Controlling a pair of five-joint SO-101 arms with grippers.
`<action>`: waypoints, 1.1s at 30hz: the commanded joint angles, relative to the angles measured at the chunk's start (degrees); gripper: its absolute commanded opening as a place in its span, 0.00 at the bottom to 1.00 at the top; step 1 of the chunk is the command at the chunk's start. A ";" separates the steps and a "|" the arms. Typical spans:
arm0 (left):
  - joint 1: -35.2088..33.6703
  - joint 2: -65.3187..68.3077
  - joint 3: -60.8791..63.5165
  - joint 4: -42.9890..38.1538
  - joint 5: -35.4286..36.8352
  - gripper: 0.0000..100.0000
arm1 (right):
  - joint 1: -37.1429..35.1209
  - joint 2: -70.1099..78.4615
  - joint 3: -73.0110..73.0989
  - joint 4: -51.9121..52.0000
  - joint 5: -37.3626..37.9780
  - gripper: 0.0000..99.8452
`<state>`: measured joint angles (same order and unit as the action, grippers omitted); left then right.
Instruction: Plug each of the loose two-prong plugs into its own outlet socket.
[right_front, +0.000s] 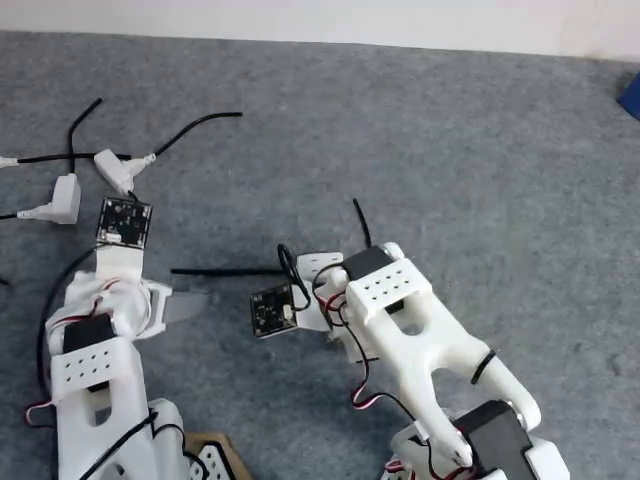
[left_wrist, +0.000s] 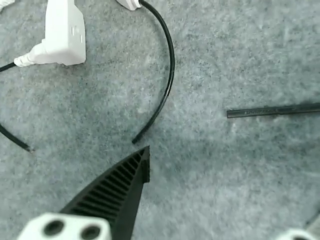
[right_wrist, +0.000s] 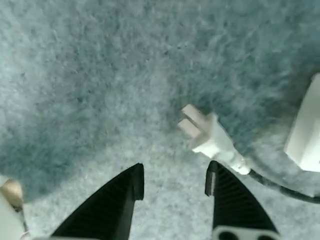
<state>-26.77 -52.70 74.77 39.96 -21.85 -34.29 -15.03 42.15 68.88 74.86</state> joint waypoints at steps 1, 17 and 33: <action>-0.31 -1.10 0.48 -0.79 -2.37 0.51 | -0.48 -2.24 -0.22 -8.13 0.88 0.20; -0.48 -0.92 1.10 -0.70 -4.92 0.51 | -3.03 -1.36 2.95 -20.70 -7.03 0.20; -3.56 -1.19 1.01 2.46 -7.74 0.51 | -3.38 8.13 6.02 -24.04 -6.95 0.20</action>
<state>-29.93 -52.79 76.18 42.07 -29.14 -36.92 -7.74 47.60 51.82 66.95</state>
